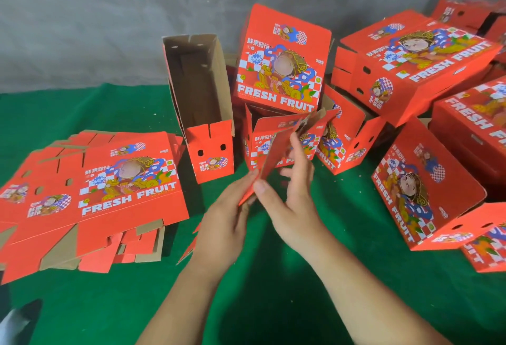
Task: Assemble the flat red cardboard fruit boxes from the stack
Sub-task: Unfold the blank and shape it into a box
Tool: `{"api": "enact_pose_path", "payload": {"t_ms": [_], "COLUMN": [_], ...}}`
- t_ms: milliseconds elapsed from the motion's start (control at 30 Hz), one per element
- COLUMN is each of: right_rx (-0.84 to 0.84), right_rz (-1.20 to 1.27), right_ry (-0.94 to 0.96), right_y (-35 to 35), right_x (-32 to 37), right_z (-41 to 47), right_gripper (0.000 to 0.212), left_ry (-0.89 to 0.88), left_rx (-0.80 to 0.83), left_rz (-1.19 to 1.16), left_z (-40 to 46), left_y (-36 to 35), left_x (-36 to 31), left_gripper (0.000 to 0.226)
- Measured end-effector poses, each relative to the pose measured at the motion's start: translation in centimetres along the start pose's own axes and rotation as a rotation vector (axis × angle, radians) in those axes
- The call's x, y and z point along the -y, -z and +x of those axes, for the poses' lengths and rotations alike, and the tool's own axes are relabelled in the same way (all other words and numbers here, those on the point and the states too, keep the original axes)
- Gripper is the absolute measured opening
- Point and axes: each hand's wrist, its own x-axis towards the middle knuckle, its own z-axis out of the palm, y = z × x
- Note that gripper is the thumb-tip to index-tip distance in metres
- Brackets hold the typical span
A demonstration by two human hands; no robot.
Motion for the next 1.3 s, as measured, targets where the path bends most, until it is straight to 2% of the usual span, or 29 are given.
{"api": "enact_pose_path", "payload": {"t_ms": [67,233,333,400,500,567,667,800,867,933,1000,1067,1200,1300], "right_rx": [-0.055,-0.307,-0.26,-0.217,-0.239,-0.255,-0.229,-0.276,-0.221,-0.143,-0.133,-0.16,-0.329,-0.218], "right_rz": [0.016,0.021,0.054,0.083,0.166,0.215,0.204,0.231,0.23,0.213,0.189,0.174,0.146,0.296], "right_ry": [-0.021,-0.365,-0.511,-0.603,-0.7,-0.712,-0.701,-0.75,-0.755,-0.752,-0.736,-0.698,-0.703,-0.707], "right_y": [1.0,5.4,7.4,7.9,8.8,9.4,9.6,9.4,9.3,8.9,8.5,8.1,6.8,5.3], "right_x": [-0.6,-4.6,-6.7,-7.6,-8.6,-9.1,-9.3,-9.4,-9.5,-9.4,-9.4,-9.0,-8.0,-6.7], "right_z": [1.0,4.0,4.5,4.7,5.4,5.7,6.0,6.9,7.1,7.1,7.1,7.7,8.6,7.9], "right_gripper": [0.083,0.087,0.101,0.099,0.097,0.095,0.09,0.081,0.082,0.086,0.086,0.083,0.066,0.057], "left_ry": [0.003,0.122,0.199,0.269,0.362,0.45,0.568,0.628,0.658,0.676,0.691,0.709,0.728,0.771], "left_rx": [-0.044,-0.2,-0.237,-0.279,-0.337,-0.381,-0.451,-0.499,-0.526,-0.529,-0.523,-0.502,-0.452,-0.455], "left_rz": [-0.03,-0.207,-0.293,-0.34,-0.431,-0.53,-0.626,-0.632,-0.623,-0.621,-0.616,-0.604,-0.59,-0.598], "left_z": [-0.2,-0.1,0.0,0.0,-0.4,-0.7,-1.1,-1.4,-1.4,-1.4,-1.5,-1.7,-2.1,-2.4], "left_y": [1.2,3.2,3.4,3.5,3.6,3.5,3.2,3.6,4.0,4.3,4.9,5.4,6.4,8.1], "left_x": [1.0,3.1,3.5,3.9,4.6,4.7,5.1,6.0,6.7,7.2,7.7,8.5,9.9,10.6], "left_gripper": [0.047,0.023,0.028,0.031,0.022,0.025,0.044,0.07,0.079,0.078,0.068,0.056,0.051,0.058]}}
